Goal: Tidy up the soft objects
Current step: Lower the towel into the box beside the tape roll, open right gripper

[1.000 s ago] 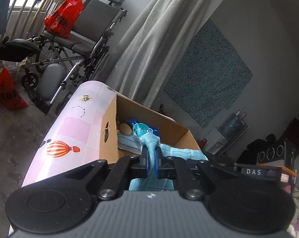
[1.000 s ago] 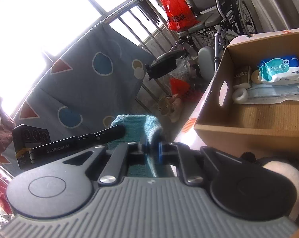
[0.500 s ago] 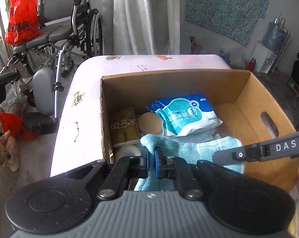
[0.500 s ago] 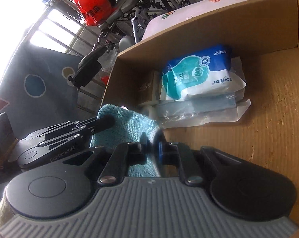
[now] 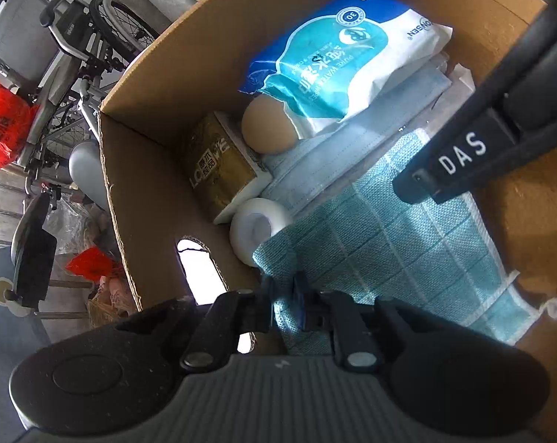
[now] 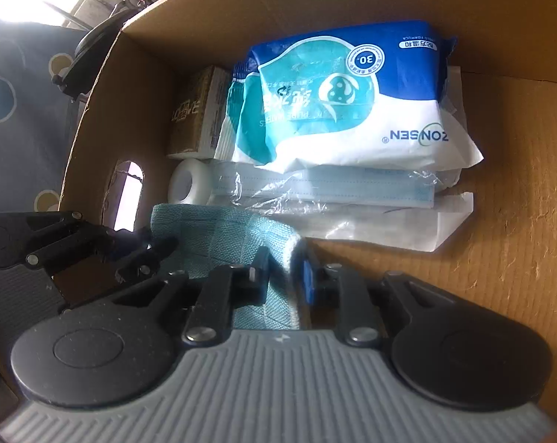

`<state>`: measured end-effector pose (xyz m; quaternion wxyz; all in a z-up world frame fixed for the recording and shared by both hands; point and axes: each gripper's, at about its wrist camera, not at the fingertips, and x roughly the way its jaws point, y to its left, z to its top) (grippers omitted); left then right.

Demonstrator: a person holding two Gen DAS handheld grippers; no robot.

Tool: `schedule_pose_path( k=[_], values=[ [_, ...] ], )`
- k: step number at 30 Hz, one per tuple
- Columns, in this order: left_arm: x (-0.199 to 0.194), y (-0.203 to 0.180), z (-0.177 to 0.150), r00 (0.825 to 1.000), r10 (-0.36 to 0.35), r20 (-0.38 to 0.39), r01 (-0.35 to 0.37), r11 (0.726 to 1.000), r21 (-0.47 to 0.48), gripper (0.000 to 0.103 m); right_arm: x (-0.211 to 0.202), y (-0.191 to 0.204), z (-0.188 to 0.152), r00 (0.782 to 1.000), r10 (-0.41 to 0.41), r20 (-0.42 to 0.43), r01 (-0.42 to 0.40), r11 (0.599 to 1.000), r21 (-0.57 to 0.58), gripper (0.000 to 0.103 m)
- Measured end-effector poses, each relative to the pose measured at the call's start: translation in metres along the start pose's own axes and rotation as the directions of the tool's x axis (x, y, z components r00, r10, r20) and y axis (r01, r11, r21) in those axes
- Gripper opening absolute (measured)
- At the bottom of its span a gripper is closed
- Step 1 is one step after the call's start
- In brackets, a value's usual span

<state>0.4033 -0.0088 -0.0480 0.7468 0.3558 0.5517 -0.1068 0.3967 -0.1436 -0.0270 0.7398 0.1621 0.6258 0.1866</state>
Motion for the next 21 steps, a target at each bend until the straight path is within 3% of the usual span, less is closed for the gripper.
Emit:
schedule_pose_path(
  k=[4, 5, 6, 7, 8, 9, 10, 13, 17, 21],
  values=[
    [-0.003, -0.004, -0.003, 1.0, 0.022, 0.018, -0.022, 1.0, 0.019, 0.03, 0.003, 0.003, -0.001, 0.999, -0.036, 0.009, 0.036, 0.997, -0.072, 0.028],
    [-0.006, -0.004, -0.004, 0.999, 0.024, 0.028, -0.025, 1.0, 0.014, 0.045, 0.002, 0.003, -0.002, 0.999, -0.044, 0.01, 0.045, 0.996, -0.082, 0.031],
    [-0.011, -0.003, -0.003, 0.998, 0.033, 0.043, -0.034, 0.999, 0.005, 0.047, 0.001, 0.003, -0.004, 0.999, -0.047, 0.016, 0.049, 0.995, -0.093, 0.032],
    [-0.015, -0.002, -0.003, 0.997, 0.049, 0.061, -0.049, 0.999, 0.002, 0.044, 0.0, 0.001, -0.005, 0.999, -0.049, 0.024, 0.051, 0.994, -0.099, 0.033],
    [-0.021, -0.001, -0.003, 0.995, 0.056, 0.088, -0.056, 0.998, -0.001, 0.031, -0.001, 0.001, -0.006, 0.998, -0.048, 0.028, 0.051, 0.993, -0.102, 0.033],
    [-0.026, 0.003, 0.001, 0.992, 0.054, 0.111, -0.052, 0.998, -0.02, 0.009, -0.001, 0.0, -0.006, 0.998, -0.038, 0.041, 0.042, 0.993, -0.108, 0.033],
    [-0.027, 0.007, 0.003, 0.992, 0.037, 0.118, -0.032, 0.999, -0.04, 0.003, -0.002, -0.001, -0.006, 0.998, -0.032, 0.052, 0.037, 0.993, -0.108, 0.031],
    [-0.014, 0.016, 0.013, 0.994, -0.069, 0.086, 0.076, 0.993, -0.086, 0.0, 0.002, -0.01, -0.002, 0.999, -0.012, 0.041, 0.015, 0.997, -0.073, 0.015],
    [0.015, 0.006, 0.018, 1.0, -0.025, -0.006, 0.024, 0.998, -0.053, 0.001, 0.006, -0.009, 0.001, 0.999, -0.015, 0.037, 0.018, 0.998, -0.058, 0.013],
    [0.024, 0.007, 0.016, 0.998, -0.055, -0.04, 0.05, 0.993, -0.104, 0.002, 0.008, 0.006, -0.001, 0.997, -0.066, 0.041, 0.07, 0.991, -0.117, 0.013]
  ],
)
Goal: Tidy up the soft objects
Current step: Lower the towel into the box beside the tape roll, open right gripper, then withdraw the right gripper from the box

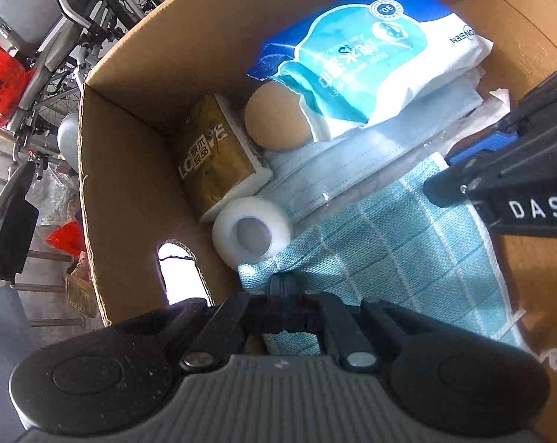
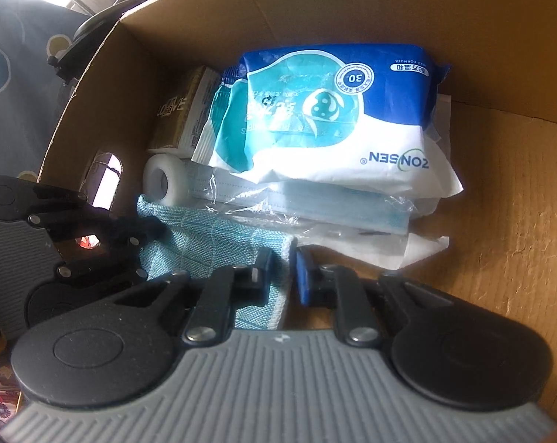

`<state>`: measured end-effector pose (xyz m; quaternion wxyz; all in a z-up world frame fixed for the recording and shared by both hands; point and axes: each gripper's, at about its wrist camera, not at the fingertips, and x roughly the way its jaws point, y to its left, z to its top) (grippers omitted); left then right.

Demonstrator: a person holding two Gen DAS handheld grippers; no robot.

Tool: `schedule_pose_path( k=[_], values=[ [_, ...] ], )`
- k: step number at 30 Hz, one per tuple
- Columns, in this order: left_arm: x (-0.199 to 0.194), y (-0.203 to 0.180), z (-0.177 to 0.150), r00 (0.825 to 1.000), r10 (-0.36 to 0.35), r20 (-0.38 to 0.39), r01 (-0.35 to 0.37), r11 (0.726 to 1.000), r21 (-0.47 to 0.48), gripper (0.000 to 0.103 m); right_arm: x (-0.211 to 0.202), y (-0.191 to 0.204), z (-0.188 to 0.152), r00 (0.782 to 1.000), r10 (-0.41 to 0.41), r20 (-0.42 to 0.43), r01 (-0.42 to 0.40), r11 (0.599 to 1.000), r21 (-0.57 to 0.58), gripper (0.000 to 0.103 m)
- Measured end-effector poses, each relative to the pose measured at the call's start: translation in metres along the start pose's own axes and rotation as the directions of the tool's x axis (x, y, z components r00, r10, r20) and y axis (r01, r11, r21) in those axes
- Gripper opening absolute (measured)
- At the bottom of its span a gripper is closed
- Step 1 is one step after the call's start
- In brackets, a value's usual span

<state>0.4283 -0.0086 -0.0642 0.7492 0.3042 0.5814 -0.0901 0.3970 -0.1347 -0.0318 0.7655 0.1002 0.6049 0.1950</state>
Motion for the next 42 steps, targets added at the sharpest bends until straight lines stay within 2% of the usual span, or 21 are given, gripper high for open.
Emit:
schedule_pose_path(
  k=[2, 4, 6, 9, 13, 14, 18, 22, 28, 34, 37, 42],
  values=[
    [-0.001, 0.001, 0.001, 1.0, 0.002, -0.008, -0.002, 1.0, -0.007, 0.006, 0.0, 0.004, 0.0, 1.0, -0.016, 0.005, 0.016, 1.0, -0.01, 0.015],
    [-0.006, 0.003, 0.001, 1.0, 0.002, -0.009, -0.002, 1.0, -0.017, 0.014, -0.004, 0.007, -0.001, 0.999, -0.029, 0.022, 0.029, 0.999, -0.018, 0.015],
    [-0.018, 0.005, 0.0, 1.0, 0.005, 0.022, -0.004, 0.999, -0.035, 0.023, -0.014, 0.011, -0.005, 0.998, -0.042, 0.054, 0.044, 0.998, -0.05, 0.016],
    [-0.029, 0.006, -0.003, 0.998, -0.031, 0.062, 0.035, 0.998, -0.052, 0.022, -0.03, 0.017, -0.01, 0.994, -0.016, 0.11, 0.027, 0.995, -0.101, 0.018],
    [-0.01, -0.001, -0.008, 0.997, -0.078, 0.013, 0.079, 0.992, -0.094, 0.021, -0.018, 0.023, -0.01, 0.997, -0.058, 0.055, 0.064, 0.99, -0.126, 0.018],
    [-0.011, -0.002, -0.01, 0.997, -0.07, 0.037, 0.074, 0.992, -0.102, 0.023, -0.015, 0.024, -0.01, 0.996, -0.081, 0.039, 0.085, 0.989, -0.12, 0.018],
    [-0.022, 0.004, -0.012, 0.996, -0.078, 0.044, 0.083, 0.99, -0.117, 0.023, -0.039, 0.025, -0.015, 0.993, -0.086, 0.085, 0.096, 0.987, -0.132, 0.018],
    [-0.061, 0.009, -0.027, 0.989, -0.058, 0.137, 0.075, 0.99, -0.123, 0.029, -0.085, 0.028, -0.023, 0.981, -0.083, 0.177, 0.113, 0.979, -0.17, 0.018],
    [-0.134, 0.007, -0.066, 0.95, -0.042, 0.31, 0.087, 0.987, -0.133, 0.037, -0.141, 0.012, -0.048, 0.968, 0.012, 0.252, 0.013, 0.995, -0.095, 0.018],
    [-0.187, 0.002, -0.12, 0.892, -0.011, 0.452, 0.088, 0.985, -0.15, 0.04, -0.191, 0.0, -0.094, 0.943, 0.088, 0.32, -0.068, 0.995, -0.073, 0.018],
    [-0.206, -0.005, -0.152, 0.863, -0.03, 0.504, 0.131, 0.977, -0.165, 0.044, -0.212, -0.013, -0.124, 0.932, 0.134, 0.336, -0.123, 0.991, -0.054, 0.018],
    [-0.217, -0.029, -0.201, 0.821, -0.092, 0.564, 0.22, 0.962, -0.164, 0.053, -0.24, -0.032, -0.174, 0.919, 0.147, 0.366, -0.14, 0.989, -0.047, 0.02]
  ],
)
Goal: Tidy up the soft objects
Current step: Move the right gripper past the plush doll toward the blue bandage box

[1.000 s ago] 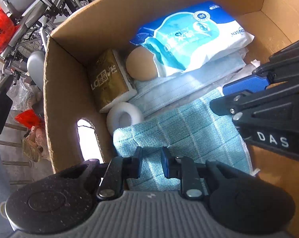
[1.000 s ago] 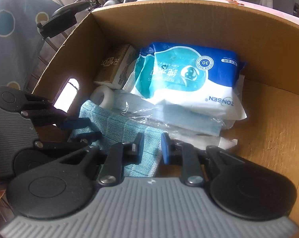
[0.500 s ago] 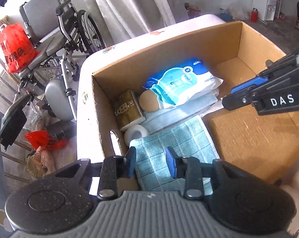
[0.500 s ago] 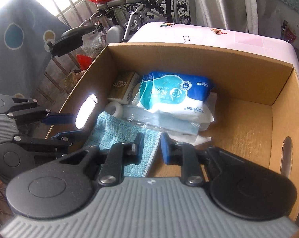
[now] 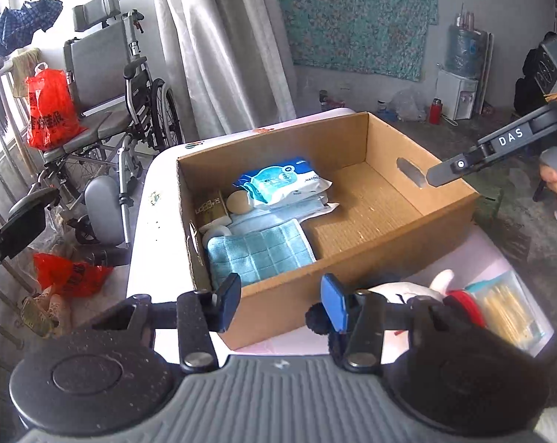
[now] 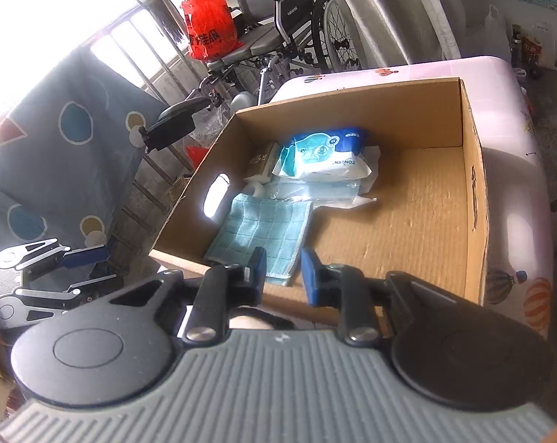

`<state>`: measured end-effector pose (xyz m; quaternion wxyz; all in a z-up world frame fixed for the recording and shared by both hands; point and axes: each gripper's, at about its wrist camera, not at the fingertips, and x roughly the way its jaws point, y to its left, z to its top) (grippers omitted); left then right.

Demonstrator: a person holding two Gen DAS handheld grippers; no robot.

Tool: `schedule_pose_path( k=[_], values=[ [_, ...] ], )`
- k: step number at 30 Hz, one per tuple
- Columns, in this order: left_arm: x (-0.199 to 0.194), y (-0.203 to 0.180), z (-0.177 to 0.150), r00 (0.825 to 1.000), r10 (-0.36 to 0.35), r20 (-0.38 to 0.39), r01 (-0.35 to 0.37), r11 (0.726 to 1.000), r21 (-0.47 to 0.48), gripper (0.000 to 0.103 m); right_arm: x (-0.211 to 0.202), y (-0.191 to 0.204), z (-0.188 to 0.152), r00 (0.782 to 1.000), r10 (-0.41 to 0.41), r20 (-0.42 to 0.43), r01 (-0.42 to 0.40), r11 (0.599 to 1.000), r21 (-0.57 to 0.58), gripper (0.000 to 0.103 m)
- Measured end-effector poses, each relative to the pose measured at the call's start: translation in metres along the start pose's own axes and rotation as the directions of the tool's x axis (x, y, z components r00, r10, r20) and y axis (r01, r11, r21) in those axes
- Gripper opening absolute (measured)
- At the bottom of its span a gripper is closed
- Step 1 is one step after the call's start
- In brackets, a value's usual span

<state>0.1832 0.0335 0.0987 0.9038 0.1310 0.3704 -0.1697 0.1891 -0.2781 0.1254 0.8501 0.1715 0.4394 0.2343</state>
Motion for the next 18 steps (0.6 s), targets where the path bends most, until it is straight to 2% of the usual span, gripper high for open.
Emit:
schedule_pose_path(
  k=[1, 3, 6, 9, 12, 14, 15, 18],
  values=[
    [-0.004, -0.005, -0.009, 1.0, -0.017, 0.011, 0.017, 1.0, -0.007, 0.055, -0.008, -0.003, -0.008, 1.0, 0.006, 0.007, -0.006, 1.0, 0.008, 0.021],
    [-0.008, -0.015, -0.024, 0.999, -0.046, 0.027, 0.047, 0.999, -0.019, 0.066, -0.021, -0.008, -0.025, 1.0, 0.009, 0.016, -0.01, 1.0, 0.021, 0.022],
    [-0.007, -0.029, -0.045, 0.991, -0.126, 0.04, 0.127, 0.992, -0.02, 0.072, -0.025, -0.014, -0.051, 1.0, 0.006, -0.008, -0.006, 1.0, 0.022, 0.027],
    [0.005, -0.041, -0.061, 0.983, -0.18, 0.04, 0.181, 0.983, -0.028, 0.085, -0.014, -0.017, -0.075, 0.998, -0.007, -0.063, 0.009, 1.0, 0.027, 0.028],
    [0.02, -0.049, -0.073, 0.983, -0.177, 0.05, 0.18, 0.981, -0.067, 0.091, -0.003, -0.016, -0.099, 0.993, 0.022, -0.117, -0.017, 0.999, 0.049, 0.031],
    [0.03, -0.052, -0.078, 0.977, -0.207, 0.047, 0.21, 0.974, -0.083, 0.091, 0.005, -0.016, -0.113, 0.987, 0.022, -0.157, -0.012, 0.998, 0.062, 0.032],
    [0.037, -0.055, -0.08, 0.972, -0.233, 0.038, 0.236, 0.968, -0.081, 0.094, 0.009, -0.016, -0.119, 0.984, 0.022, -0.179, -0.01, 0.998, 0.067, 0.032],
    [0.051, -0.066, -0.084, 0.967, -0.254, 0.026, 0.255, 0.965, -0.061, 0.101, 0.024, -0.021, -0.129, 0.976, 0.03, -0.217, -0.008, 0.995, 0.101, 0.033]
  ],
)
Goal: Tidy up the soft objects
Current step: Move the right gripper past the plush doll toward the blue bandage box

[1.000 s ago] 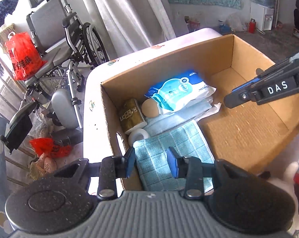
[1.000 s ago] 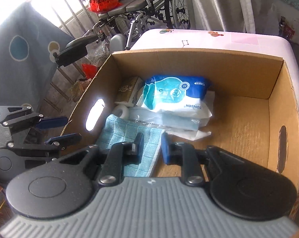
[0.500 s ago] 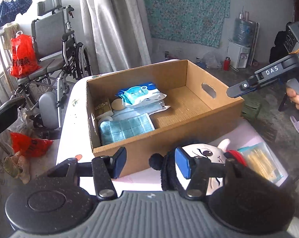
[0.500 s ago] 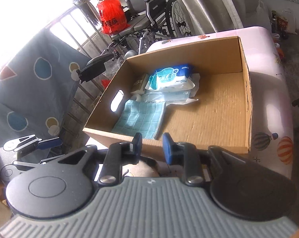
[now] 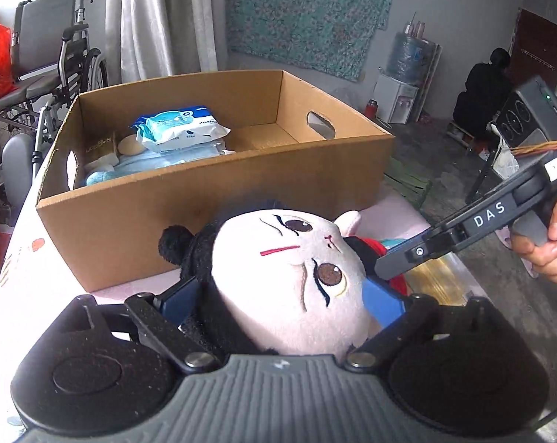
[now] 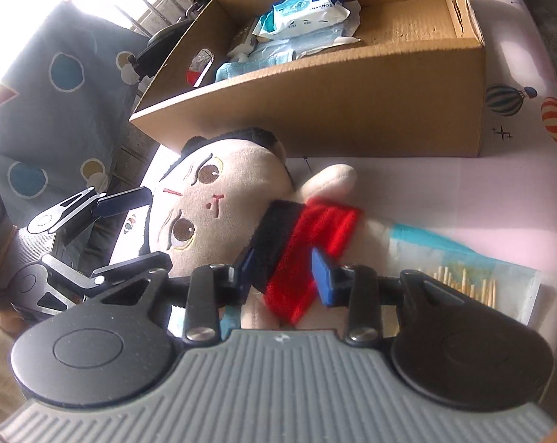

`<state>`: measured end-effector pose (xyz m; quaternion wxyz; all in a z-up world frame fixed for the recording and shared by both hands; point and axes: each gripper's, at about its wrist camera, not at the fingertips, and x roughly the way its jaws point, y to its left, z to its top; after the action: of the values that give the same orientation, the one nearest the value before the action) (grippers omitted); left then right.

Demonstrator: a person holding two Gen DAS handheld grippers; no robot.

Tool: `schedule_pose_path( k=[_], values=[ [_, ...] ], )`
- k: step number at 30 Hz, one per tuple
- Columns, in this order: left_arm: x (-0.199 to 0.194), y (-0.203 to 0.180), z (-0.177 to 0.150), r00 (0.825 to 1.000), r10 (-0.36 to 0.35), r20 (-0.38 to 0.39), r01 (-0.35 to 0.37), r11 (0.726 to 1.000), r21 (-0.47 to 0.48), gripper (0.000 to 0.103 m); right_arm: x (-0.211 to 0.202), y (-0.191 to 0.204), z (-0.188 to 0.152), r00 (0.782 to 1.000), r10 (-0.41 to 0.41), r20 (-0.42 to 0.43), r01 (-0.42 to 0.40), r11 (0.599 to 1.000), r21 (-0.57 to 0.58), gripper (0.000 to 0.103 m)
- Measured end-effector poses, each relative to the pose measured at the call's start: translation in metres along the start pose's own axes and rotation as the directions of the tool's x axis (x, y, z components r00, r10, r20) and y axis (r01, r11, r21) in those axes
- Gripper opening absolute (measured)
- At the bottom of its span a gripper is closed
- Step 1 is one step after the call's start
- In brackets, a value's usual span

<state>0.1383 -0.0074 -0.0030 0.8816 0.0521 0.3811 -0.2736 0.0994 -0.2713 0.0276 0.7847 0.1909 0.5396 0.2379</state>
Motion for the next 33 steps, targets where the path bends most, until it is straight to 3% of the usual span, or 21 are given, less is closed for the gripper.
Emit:
schedule_pose_path(
  k=[4, 7, 9, 14, 26, 33],
  values=[
    [0.026, 0.0, -0.004, 1.0, -0.001, -0.021, 0.0, 0.999, -0.035, 0.103, 0.004, -0.005, -0.003, 1.0, 0.024, 0.018, -0.025, 0.998, 0.049, 0.039],
    [0.033, 0.003, -0.009, 1.0, 0.0, 0.024, 0.001, 0.999, -0.05, 0.103, 0.008, 0.0, -0.002, 1.0, 0.011, 0.025, -0.012, 1.0, 0.01, 0.042],
    [0.032, 0.006, -0.006, 1.0, -0.005, 0.009, 0.006, 0.997, -0.073, 0.093, 0.009, 0.001, -0.002, 0.999, 0.013, 0.039, -0.014, 1.0, 0.017, 0.045],
    [0.019, 0.005, -0.005, 0.999, 0.048, -0.006, -0.048, 0.999, -0.021, 0.09, 0.017, 0.009, 0.0, 0.998, 0.041, 0.053, -0.041, 0.999, 0.007, 0.045],
    [-0.021, 0.064, -0.031, 0.991, 0.136, 0.02, -0.133, 0.987, -0.09, 0.096, 0.069, 0.069, 0.019, 0.993, 0.118, 0.015, -0.116, 0.989, -0.09, 0.045],
    [-0.036, 0.072, -0.038, 0.98, 0.19, 0.052, -0.182, 0.975, -0.129, 0.095, 0.07, 0.072, 0.023, 0.986, 0.161, 0.041, -0.159, 0.986, -0.046, 0.044]
  ],
)
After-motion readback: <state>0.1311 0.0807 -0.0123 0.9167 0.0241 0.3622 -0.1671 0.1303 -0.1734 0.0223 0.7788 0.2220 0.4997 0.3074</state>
